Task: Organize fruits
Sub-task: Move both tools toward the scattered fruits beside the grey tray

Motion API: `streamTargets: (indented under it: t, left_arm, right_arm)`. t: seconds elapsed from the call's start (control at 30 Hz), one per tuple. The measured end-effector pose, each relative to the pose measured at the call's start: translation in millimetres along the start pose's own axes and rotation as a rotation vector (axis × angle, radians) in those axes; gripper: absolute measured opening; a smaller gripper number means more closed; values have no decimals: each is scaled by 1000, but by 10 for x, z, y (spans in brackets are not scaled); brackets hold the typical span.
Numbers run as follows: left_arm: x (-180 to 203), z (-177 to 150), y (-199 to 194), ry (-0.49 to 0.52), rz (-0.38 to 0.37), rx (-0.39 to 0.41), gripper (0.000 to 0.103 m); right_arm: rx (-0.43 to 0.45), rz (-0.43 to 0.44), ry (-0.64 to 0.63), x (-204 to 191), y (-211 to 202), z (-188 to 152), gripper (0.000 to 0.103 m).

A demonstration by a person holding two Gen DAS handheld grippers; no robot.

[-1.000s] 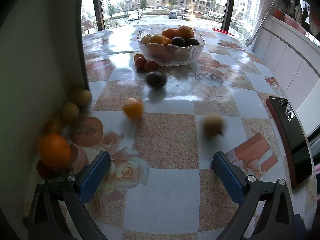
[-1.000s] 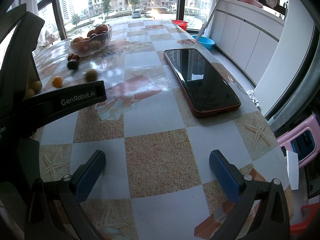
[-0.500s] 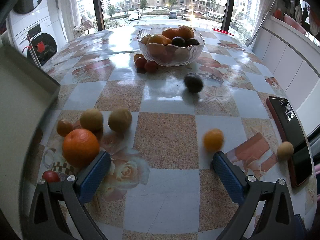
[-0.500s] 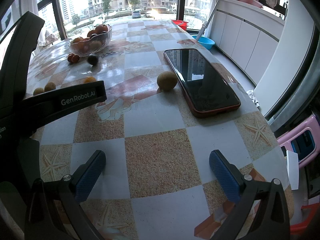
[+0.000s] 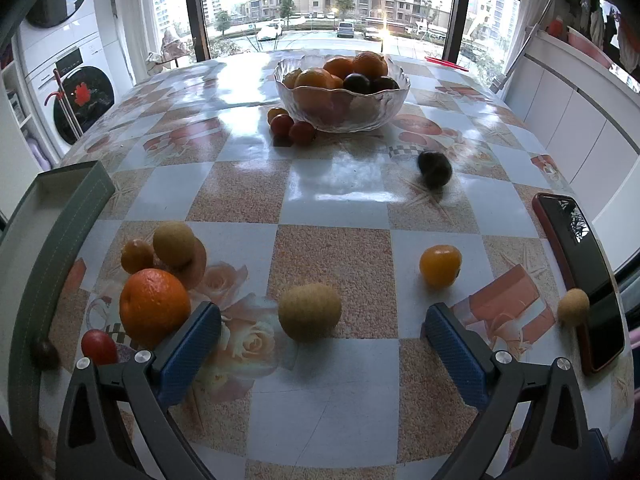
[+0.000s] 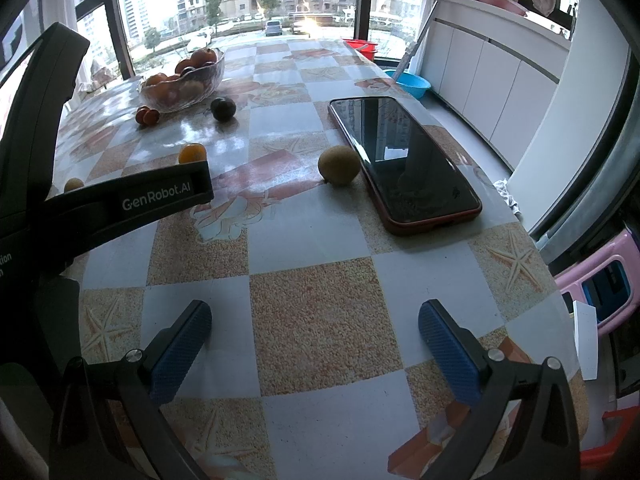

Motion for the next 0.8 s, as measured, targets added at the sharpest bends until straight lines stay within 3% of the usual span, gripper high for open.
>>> streamTargets:
  t: [0.27,0.53,0.8]
  left_arm:
    - [3,1,1,0,0,0,103]
    - [44,23,-3,18,17,-3,103]
    - [-357,-106,-866,123,-58,117,103]
  right_arm:
    - [3,79,-101,29,-94,-80,103]
    - [22,84,-99,27,-76,-86,103]
    - [34,85,-94,37,-74,-107,103]
Point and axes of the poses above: each gripper's, at about its wrist camera, not at the fingertips, and y roughly the way its jaws point, x to its right, z to its top, the point moved 2 cm from there along y, roughly the way its jaws point, and after that the axes turned 5 degrees about x, right-handed, at the moved point
